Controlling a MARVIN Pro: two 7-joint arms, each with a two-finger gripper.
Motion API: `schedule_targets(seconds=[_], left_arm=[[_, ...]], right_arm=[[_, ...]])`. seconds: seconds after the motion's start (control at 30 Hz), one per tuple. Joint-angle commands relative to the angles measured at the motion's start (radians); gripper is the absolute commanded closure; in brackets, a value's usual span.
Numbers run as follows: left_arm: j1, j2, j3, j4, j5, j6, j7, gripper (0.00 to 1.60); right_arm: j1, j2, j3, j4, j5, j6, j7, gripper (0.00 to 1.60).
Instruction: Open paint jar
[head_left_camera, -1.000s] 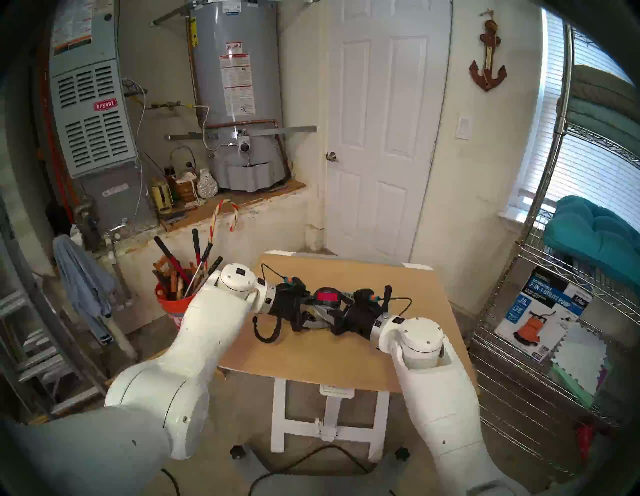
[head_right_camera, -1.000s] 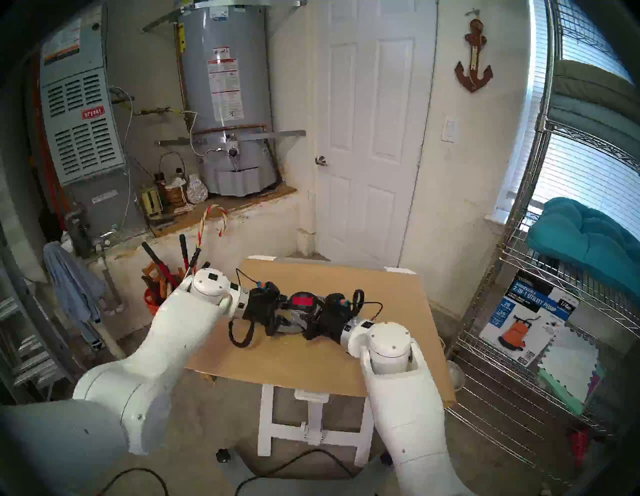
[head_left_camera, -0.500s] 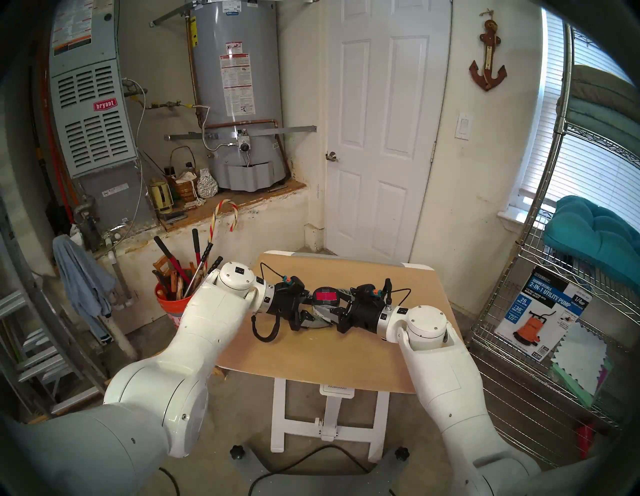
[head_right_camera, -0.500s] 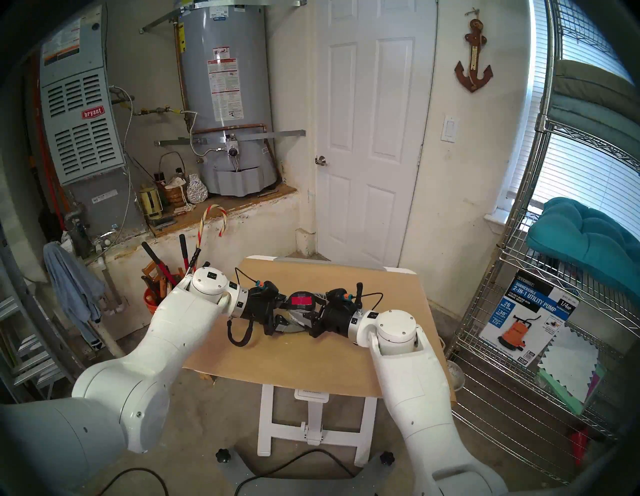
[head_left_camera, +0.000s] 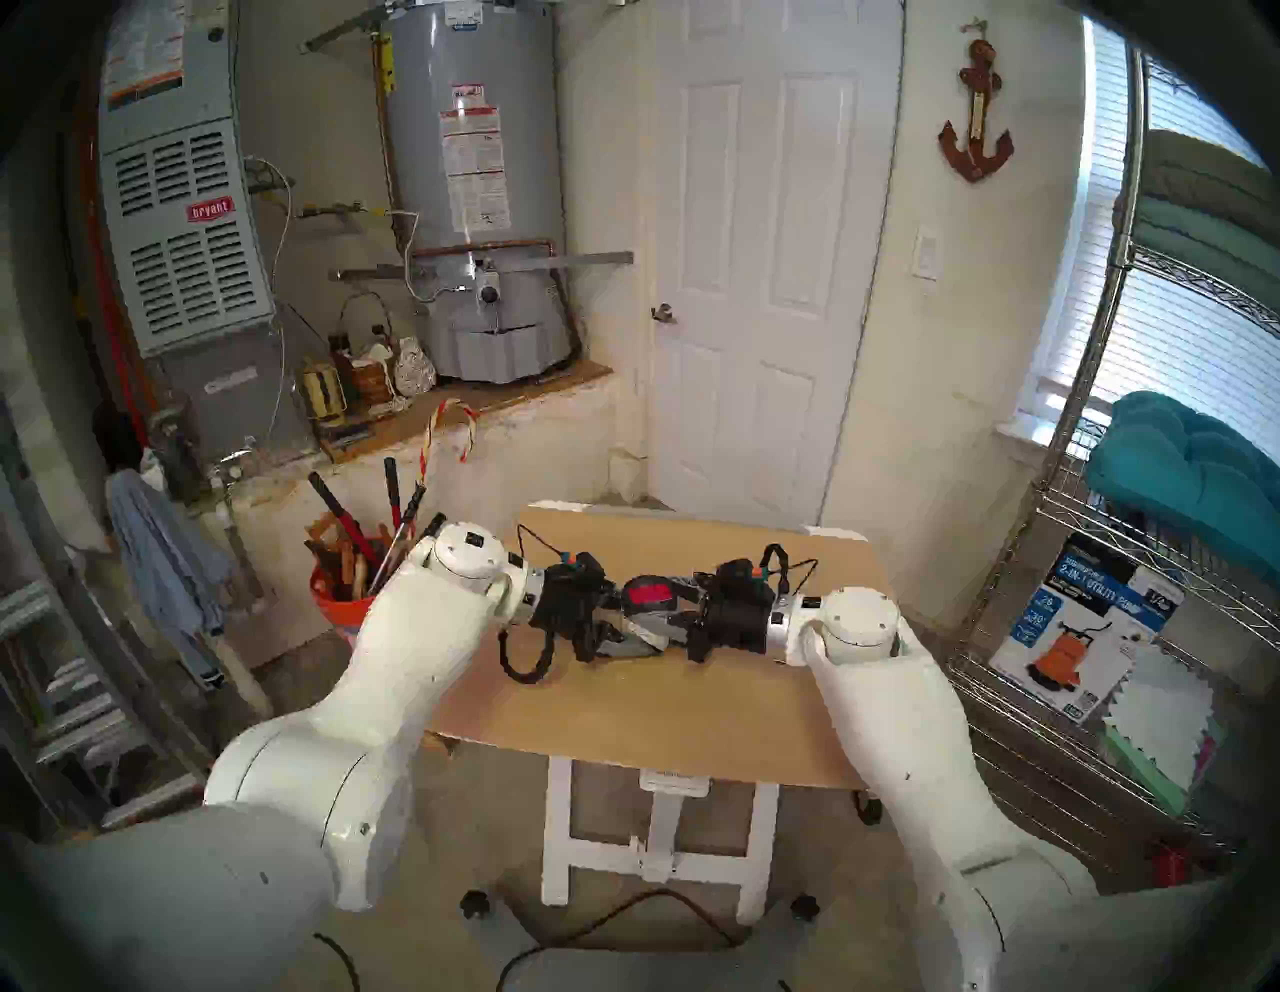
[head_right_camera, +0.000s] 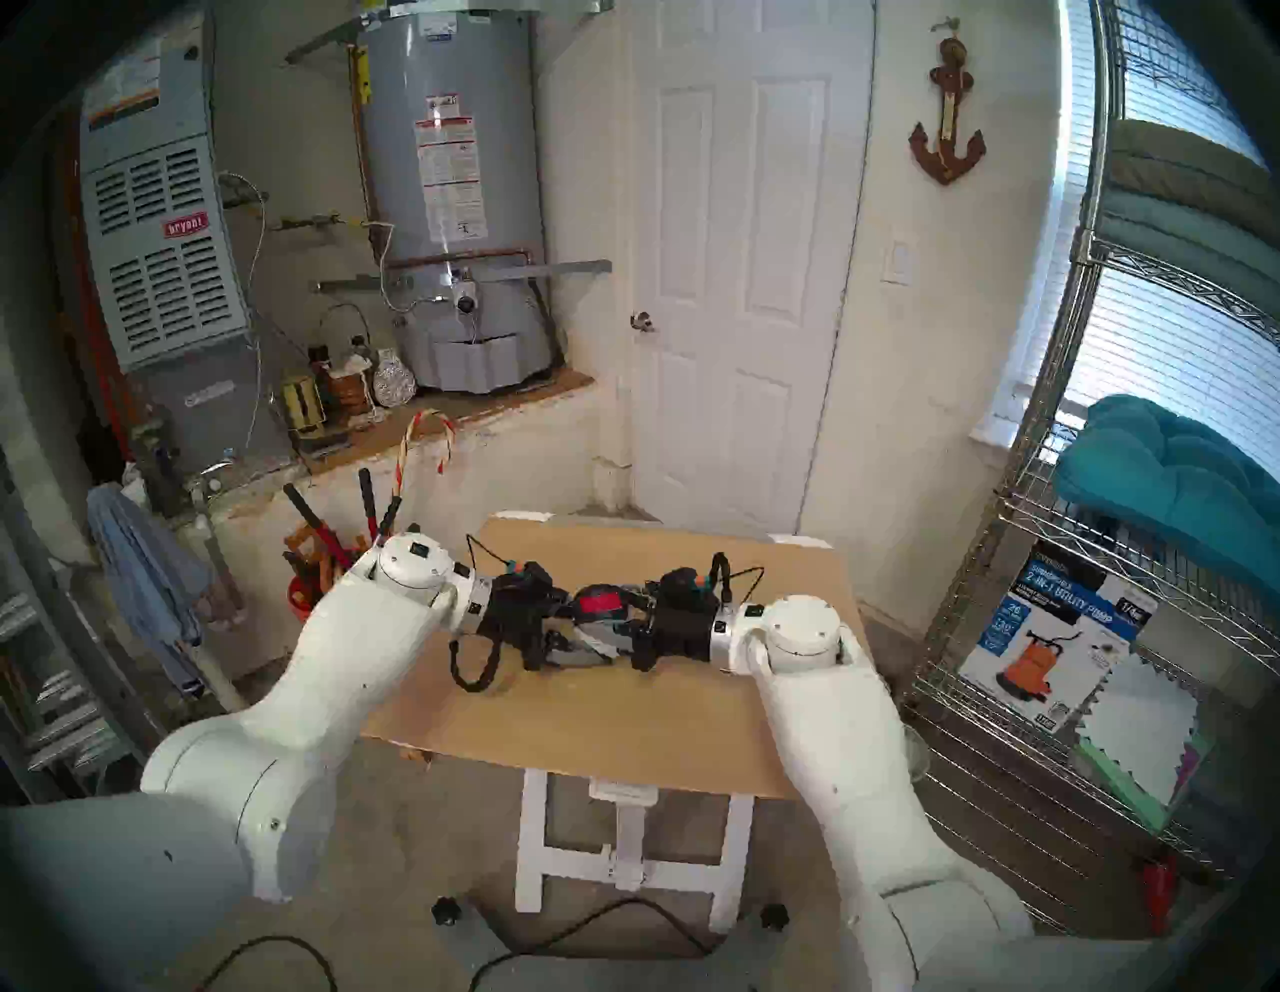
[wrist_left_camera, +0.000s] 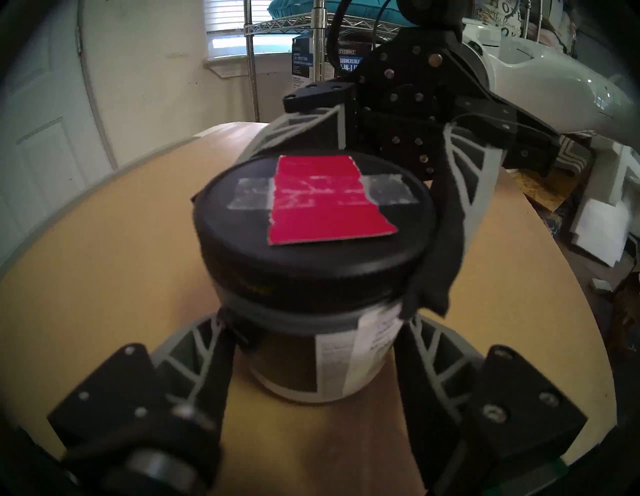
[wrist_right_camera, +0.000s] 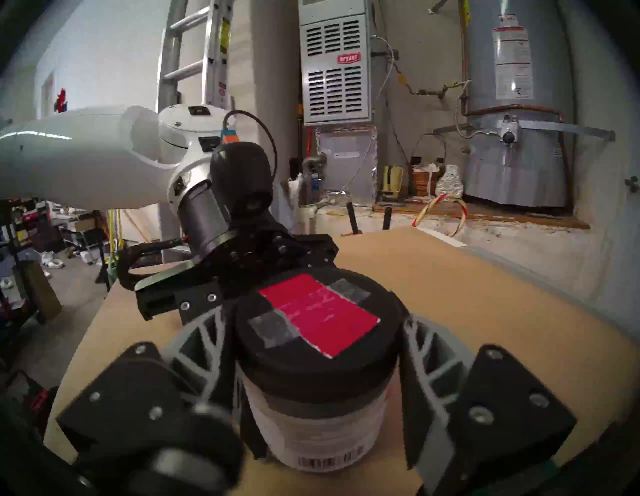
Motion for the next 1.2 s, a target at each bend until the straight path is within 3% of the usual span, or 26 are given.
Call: schedule_targets(seconds=[0.0,0.13,0.27,0.83,0.9,0.97,1.0,1.1,1.17], left_arm=[[-0.026,-0.002,-0.002,0.006,-0.006,-0.011,-0.011,1.60],[-0.036,-0.002,-0.002,0.025,-0.009,-0.034,-0.023,1.60],[-0.051,-0.004,0.000,0.047,-0.013,-0.057,-0.036,1.60],[-0.140,-0.010,0.012,0.180,-0.018,-0.133,-0.095,1.60],[-0.150,-0.010,0.014,0.198,-0.019,-0.142,-0.099,1.60],[-0.158,-0.009,0.015,0.214,-0.019,-0.149,-0.101,1.60],[-0.163,-0.009,0.016,0.224,-0.019,-0.154,-0.102,1.60],[-0.174,-0.009,0.018,0.246,-0.019,-0.164,-0.104,1.60],[-0.181,-0.008,0.018,0.260,-0.019,-0.172,-0.104,1.60]], right_arm=[[0.086,-0.013,-0.011,0.037,0.038,-0.068,0.086,1.60],[0.099,-0.018,-0.010,0.060,0.045,-0.092,0.110,1.48],[0.113,-0.017,-0.006,0.072,0.054,-0.099,0.137,1.60],[0.159,-0.007,-0.020,0.108,0.041,-0.123,0.236,1.60],[0.160,-0.008,-0.021,0.115,0.041,-0.127,0.241,1.39],[0.160,-0.010,-0.022,0.123,0.040,-0.130,0.246,1.35],[0.159,-0.011,-0.022,0.128,0.040,-0.134,0.249,1.20],[0.158,-0.012,-0.021,0.137,0.039,-0.142,0.251,1.10],[0.156,-0.013,-0.019,0.140,0.038,-0.143,0.249,0.67]])
